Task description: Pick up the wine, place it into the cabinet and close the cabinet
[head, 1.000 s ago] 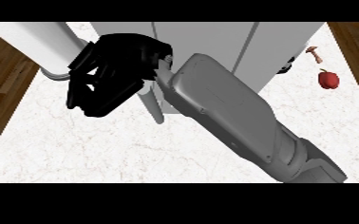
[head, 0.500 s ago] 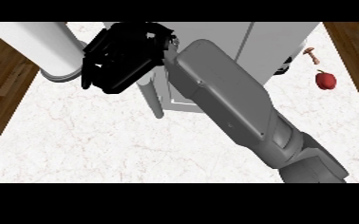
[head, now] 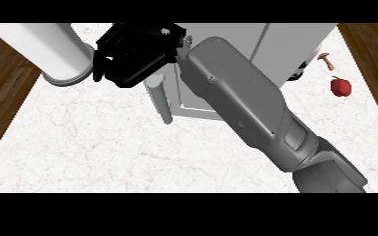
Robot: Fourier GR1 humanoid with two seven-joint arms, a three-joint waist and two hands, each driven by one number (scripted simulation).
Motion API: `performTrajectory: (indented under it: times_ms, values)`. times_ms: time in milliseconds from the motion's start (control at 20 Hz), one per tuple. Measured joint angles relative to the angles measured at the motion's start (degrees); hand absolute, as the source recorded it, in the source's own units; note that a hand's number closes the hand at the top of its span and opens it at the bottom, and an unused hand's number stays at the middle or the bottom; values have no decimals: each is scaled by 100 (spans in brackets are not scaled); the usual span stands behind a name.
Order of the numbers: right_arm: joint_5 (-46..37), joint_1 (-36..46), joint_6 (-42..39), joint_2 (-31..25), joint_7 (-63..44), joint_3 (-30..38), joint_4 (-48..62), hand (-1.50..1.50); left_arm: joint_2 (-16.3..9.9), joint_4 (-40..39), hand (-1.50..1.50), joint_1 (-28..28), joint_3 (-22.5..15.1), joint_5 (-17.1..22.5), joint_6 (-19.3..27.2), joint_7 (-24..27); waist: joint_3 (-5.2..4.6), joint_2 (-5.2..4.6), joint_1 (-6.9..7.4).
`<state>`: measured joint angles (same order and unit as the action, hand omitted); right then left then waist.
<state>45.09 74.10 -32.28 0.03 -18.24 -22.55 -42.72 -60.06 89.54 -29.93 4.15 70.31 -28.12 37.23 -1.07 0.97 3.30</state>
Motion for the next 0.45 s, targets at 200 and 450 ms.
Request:
performTrajectory:
  times_ms: [200,450]
  values:
    - [-171,-49,81,-3,243,-21,-27,150,33,37,-150,49,29,-49,24,-77,-32,12,4]
    - [-283,-103,183,0,490,-55,-87,150,42,133,-150,151,27,-108,55,-162,-66,9,-8]
